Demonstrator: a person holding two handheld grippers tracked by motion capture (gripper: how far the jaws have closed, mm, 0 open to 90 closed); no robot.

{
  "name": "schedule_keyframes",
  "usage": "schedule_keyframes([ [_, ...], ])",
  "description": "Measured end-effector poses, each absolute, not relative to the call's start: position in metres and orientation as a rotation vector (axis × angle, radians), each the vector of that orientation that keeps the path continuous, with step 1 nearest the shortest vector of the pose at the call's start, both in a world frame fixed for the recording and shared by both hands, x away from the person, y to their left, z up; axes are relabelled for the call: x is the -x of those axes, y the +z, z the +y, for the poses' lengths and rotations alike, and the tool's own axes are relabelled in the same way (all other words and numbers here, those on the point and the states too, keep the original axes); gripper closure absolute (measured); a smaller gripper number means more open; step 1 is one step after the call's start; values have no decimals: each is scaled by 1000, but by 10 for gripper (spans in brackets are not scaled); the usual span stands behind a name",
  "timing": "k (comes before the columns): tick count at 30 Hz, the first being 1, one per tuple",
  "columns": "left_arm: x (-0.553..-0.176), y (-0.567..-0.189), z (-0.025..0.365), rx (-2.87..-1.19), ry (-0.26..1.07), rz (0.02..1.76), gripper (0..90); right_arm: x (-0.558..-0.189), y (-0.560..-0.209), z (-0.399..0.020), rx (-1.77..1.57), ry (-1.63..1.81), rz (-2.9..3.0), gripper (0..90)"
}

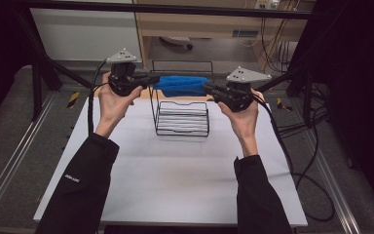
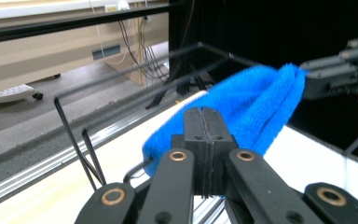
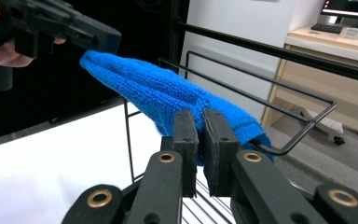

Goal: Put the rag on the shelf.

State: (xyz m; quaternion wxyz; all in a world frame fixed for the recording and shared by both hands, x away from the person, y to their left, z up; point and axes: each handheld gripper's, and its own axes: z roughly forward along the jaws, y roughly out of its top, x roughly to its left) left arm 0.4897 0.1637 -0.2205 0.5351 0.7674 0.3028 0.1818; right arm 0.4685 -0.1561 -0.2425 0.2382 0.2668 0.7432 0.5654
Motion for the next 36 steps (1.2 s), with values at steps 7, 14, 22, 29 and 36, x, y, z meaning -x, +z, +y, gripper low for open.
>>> schedule_keyframes([
  [7,-487,-231,164,-1862,433,711,900,-467,-243,-158,-728,1536,2066,774],
  [14,-484,-240,161,-1900,459,706,900,-459,-238,-162,-741,1604,2037,548],
  [22,-484,-249,157,-1924,490,696,900,-465,-245,-153,-794,1591,2088,812],
  [29,-488,-260,154,-1927,494,706,900,-478,-267,-153,-916,1531,2105,875],
  [36,-488,-261,152,-1927,492,703,900,-480,-270,-155,-923,1538,2098,852],
])
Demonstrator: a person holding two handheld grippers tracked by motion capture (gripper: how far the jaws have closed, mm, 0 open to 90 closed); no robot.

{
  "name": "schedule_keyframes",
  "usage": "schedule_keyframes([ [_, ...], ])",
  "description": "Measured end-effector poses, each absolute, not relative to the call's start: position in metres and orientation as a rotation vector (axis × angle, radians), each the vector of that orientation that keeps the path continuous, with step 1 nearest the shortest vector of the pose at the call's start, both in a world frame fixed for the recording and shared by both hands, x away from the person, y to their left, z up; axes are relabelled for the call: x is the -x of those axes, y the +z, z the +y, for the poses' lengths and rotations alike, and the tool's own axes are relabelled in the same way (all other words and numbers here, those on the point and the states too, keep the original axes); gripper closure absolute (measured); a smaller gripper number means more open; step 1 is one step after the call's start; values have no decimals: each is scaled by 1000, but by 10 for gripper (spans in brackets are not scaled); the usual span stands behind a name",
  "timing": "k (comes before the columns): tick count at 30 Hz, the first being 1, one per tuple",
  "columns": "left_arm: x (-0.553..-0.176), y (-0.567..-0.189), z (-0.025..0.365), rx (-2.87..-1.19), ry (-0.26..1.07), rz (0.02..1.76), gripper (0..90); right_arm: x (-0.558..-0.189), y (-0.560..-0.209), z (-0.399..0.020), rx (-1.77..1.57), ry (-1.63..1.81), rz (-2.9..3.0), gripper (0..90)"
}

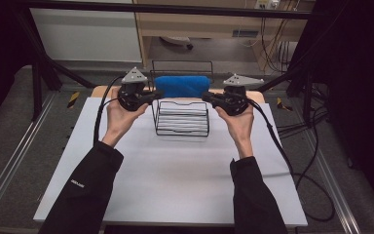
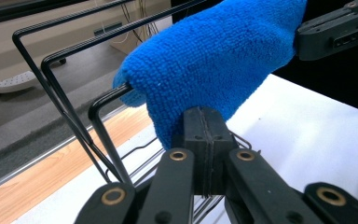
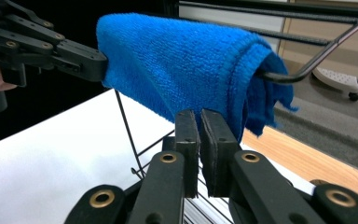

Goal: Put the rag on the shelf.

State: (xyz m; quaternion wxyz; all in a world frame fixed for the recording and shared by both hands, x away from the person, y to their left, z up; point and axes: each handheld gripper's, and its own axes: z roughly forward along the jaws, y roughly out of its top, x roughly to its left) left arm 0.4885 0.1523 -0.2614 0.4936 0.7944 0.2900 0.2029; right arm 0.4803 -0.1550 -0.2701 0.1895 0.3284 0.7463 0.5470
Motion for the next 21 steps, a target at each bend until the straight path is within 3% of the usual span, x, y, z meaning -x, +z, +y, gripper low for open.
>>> schedule_keyframes([
  [8,-474,-257,164,-1920,474,695,828,-462,-257,-169,-877,1588,2065,713],
  [21,-448,-277,196,-1989,467,743,517,-437,-251,-191,-920,1554,2064,346],
])
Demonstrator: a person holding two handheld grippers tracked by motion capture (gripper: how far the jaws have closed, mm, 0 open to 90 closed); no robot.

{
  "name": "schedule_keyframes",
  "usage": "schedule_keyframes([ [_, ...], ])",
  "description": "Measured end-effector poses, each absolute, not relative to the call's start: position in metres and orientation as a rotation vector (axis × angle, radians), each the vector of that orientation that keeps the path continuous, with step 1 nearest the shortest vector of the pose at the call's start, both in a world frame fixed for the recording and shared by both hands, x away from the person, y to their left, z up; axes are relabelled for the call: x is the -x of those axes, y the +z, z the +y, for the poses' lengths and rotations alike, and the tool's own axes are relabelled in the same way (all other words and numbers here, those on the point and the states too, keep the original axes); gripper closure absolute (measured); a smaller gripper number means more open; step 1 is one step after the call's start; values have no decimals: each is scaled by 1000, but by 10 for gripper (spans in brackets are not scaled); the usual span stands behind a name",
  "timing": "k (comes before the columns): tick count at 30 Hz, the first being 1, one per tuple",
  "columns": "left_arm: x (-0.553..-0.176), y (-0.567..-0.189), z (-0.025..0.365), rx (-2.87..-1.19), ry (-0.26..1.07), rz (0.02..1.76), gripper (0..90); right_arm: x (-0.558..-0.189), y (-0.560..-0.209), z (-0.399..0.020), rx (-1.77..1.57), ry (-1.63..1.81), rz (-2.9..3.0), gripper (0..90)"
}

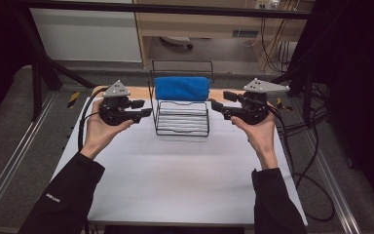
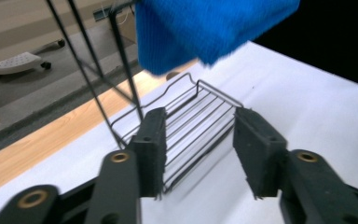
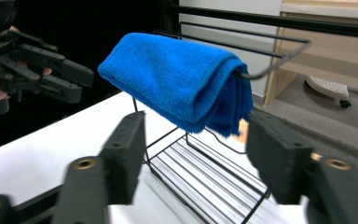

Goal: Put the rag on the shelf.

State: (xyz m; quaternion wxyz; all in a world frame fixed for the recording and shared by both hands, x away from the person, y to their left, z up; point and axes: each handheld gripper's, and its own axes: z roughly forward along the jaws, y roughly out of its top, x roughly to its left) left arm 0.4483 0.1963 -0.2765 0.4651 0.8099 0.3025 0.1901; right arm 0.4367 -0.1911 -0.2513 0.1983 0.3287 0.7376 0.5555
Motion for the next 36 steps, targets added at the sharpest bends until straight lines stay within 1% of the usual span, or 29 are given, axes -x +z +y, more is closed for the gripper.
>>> schedule_keyframes([
  [6,-437,-295,212,-2011,449,761,372,-428,-263,-200,-946,1525,2094,188],
  [10,-430,-310,223,-2023,433,779,297,-422,-279,-207,-970,1512,2105,111],
  [15,-422,-333,235,-2032,410,819,198,-417,-303,-217,-1014,1480,2138,70],
  [18,-417,-349,243,-2014,401,845,153,-413,-320,-221,-1036,1462,2169,41],
  [21,-411,-366,250,-1999,399,871,113,-408,-339,-225,-1044,1422,2186,32],
  [28,-399,-401,261,-2017,382,917,80,-398,-377,-239,-1107,1393,2212,7],
  [36,-385,-421,275,-1996,395,933,81,-382,-407,-260,-1154,1390,2207,6],
])
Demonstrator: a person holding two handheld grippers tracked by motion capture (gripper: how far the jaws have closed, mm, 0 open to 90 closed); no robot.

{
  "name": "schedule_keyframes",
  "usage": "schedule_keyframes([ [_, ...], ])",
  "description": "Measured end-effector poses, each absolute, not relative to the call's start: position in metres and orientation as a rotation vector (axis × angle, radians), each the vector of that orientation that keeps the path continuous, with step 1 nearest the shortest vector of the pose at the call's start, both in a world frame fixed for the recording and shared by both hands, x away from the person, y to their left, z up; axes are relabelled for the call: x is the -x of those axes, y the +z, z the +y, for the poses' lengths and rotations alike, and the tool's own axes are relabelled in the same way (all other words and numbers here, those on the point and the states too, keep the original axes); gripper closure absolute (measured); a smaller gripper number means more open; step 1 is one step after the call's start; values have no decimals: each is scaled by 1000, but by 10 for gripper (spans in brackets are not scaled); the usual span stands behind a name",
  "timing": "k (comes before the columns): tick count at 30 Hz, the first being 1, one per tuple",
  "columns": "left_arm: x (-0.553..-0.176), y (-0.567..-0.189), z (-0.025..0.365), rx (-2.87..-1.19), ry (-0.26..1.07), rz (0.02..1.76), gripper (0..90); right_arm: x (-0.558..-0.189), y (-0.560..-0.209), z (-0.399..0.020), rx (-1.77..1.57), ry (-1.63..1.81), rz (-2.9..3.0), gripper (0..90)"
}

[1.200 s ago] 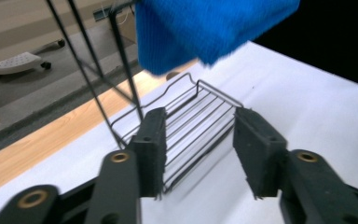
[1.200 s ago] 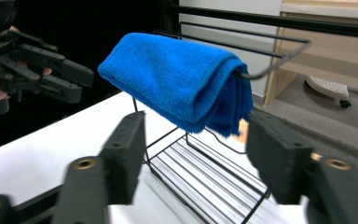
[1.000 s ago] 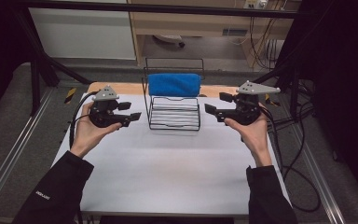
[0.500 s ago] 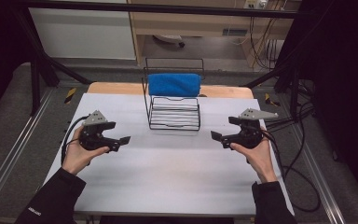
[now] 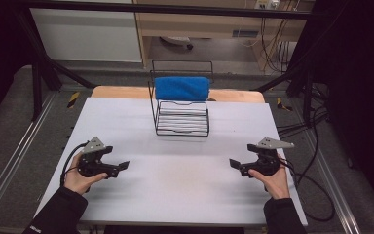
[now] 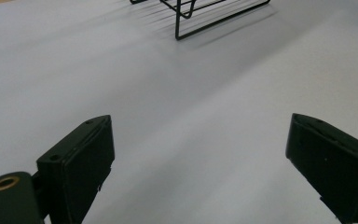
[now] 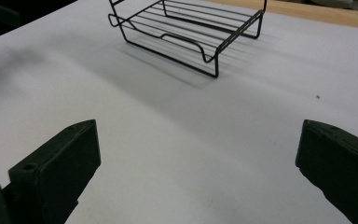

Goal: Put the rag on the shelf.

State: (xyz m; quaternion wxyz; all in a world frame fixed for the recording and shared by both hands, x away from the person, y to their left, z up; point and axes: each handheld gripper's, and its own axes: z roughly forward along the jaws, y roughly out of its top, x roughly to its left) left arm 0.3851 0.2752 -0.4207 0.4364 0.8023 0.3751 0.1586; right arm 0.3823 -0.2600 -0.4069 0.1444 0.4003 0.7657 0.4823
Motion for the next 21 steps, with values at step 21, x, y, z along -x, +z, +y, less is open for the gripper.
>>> schedule_keyframes([
  [21,-368,-442,289,-2018,417,931,81,-358,-440,-283,-1169,1342,2246,6],
])
